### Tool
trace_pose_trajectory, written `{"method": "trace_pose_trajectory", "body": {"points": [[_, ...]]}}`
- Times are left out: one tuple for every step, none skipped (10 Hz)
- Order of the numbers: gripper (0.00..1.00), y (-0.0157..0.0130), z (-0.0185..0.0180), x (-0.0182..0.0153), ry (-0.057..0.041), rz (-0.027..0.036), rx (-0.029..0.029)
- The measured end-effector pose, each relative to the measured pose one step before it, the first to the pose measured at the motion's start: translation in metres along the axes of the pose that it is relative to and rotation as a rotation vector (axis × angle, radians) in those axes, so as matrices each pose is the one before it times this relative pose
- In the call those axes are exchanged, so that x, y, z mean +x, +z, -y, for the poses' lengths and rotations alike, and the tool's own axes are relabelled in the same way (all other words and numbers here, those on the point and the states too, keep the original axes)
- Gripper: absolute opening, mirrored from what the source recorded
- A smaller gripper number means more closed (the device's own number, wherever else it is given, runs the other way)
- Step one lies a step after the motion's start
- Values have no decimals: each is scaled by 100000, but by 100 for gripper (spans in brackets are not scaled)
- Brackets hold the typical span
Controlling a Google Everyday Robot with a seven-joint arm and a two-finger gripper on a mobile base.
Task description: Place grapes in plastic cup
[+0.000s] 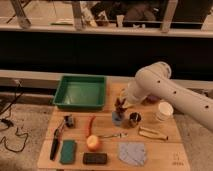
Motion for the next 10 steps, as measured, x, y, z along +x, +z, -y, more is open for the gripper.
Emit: {"method": "trace_pose_trajectory", "body": {"points": [[0,286,-163,13,-143,186,-352],[0,402,-232,18,-196,264,-587],[0,423,-221,18,-298,321,-638],[0,298,-145,-21,-516,314,-651],[0,252,-128,-42,-720,170,-874],[0,406,93,-430,-1832,372,-1372],[0,357,148,-434,-1735,103,-1298],[0,255,101,-304,-1229,60,-986],[0,399,124,-364,-1614,-15,-1369],[0,263,18,-169,-865,-167,-994]]}}
